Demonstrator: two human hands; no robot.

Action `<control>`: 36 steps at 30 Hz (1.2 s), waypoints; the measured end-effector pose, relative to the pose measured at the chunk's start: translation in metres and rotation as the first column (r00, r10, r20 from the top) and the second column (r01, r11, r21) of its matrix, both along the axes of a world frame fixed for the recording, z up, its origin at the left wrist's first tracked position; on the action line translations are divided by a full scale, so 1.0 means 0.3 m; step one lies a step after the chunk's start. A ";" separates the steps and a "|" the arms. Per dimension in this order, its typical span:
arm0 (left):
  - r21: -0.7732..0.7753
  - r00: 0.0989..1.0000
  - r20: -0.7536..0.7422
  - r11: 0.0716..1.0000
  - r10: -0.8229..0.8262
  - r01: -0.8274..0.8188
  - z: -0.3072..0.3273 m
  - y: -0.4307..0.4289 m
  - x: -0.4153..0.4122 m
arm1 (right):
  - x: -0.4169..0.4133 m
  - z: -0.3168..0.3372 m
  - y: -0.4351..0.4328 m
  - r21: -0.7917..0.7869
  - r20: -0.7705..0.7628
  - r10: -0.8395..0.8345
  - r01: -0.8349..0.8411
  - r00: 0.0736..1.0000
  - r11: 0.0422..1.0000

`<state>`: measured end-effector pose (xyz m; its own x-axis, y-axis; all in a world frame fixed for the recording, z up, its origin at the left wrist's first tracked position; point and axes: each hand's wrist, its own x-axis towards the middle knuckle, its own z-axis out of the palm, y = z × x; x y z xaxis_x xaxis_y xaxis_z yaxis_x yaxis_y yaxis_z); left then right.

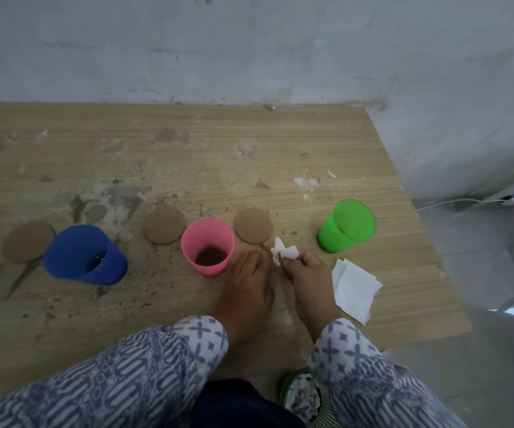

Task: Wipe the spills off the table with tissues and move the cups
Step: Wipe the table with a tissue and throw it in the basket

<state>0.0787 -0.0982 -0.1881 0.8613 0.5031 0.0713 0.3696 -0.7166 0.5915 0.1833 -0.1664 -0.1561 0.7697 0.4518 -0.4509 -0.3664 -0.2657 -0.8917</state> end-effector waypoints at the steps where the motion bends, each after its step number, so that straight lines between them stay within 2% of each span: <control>1: -0.033 1.000 0.011 0.999 0.018 -0.018 0.010 -0.005 0.012 | -0.002 0.004 0.000 0.079 -0.115 -0.039 0.048 0.993 0.996; 2: -0.077 0.999 0.025 0.996 0.039 -0.037 0.014 -0.010 0.025 | -0.001 0.007 0.001 0.128 -0.188 -0.055 0.080 0.981 0.989; 4: -0.256 0.991 0.057 0.962 0.118 -0.100 0.032 -0.020 0.053 | 0.003 0.016 0.000 0.146 -0.220 -0.053 0.087 0.974 0.985; 7: -0.631 0.965 0.031 0.754 0.260 -0.183 0.096 -0.020 0.088 | 0.010 0.010 -0.003 0.069 -0.114 -0.037 0.045 0.993 0.997; 9: -0.737 0.958 -0.040 0.639 0.286 -0.222 0.129 -0.015 0.100 | 0.005 0.014 -0.004 -0.010 -0.014 -0.018 0.018 1.000 1.000; 11: -0.765 0.943 -0.069 0.590 0.327 -0.260 0.140 -0.010 0.103 | -0.004 0.024 0.001 -0.086 0.079 0.019 -0.012 0.997 0.996; 13: -0.758 0.929 -0.085 0.583 0.359 -0.294 0.139 -0.005 0.104 | -0.010 0.032 0.008 -0.147 0.145 0.059 -0.037 0.988 0.988; 18: -0.767 0.924 -0.123 0.556 0.362 -0.320 0.155 0.017 0.098 | -0.033 0.059 0.007 -0.065 0.065 -0.071 0.076 0.995 0.995; 21: -0.762 0.942 -0.130 0.577 0.310 -0.295 0.173 0.019 0.091 | -0.050 0.079 -0.013 -0.049 0.030 -0.109 0.111 0.994 0.993; 26: -0.789 0.983 -0.107 0.590 0.148 -0.174 0.191 0.005 0.071 | -0.080 0.089 -0.068 -0.001 -0.024 -0.236 0.236 0.971 0.972; 29: -0.817 0.993 -0.113 0.566 0.028 -0.109 0.191 -0.017 0.058 | -0.109 0.082 -0.118 0.044 -0.050 -0.304 0.306 0.951 0.951; 33: -0.862 0.989 -0.126 0.502 -0.084 -0.067 0.198 -0.075 0.053 | -0.152 0.068 -0.202 0.119 -0.107 -0.446 0.457 0.889 0.882; 36: -0.870 0.967 -0.146 0.492 -0.207 -0.026 0.197 -0.151 0.050 | -0.207 0.059 -0.291 0.126 -0.130 -0.540 0.554 0.832 0.823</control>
<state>0.0936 -0.1434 -0.1291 0.8379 0.1297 -0.5303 0.5255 0.0715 0.8478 0.1212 -0.2538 -0.1384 0.8729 0.0361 -0.4865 -0.4866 0.1366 -0.8629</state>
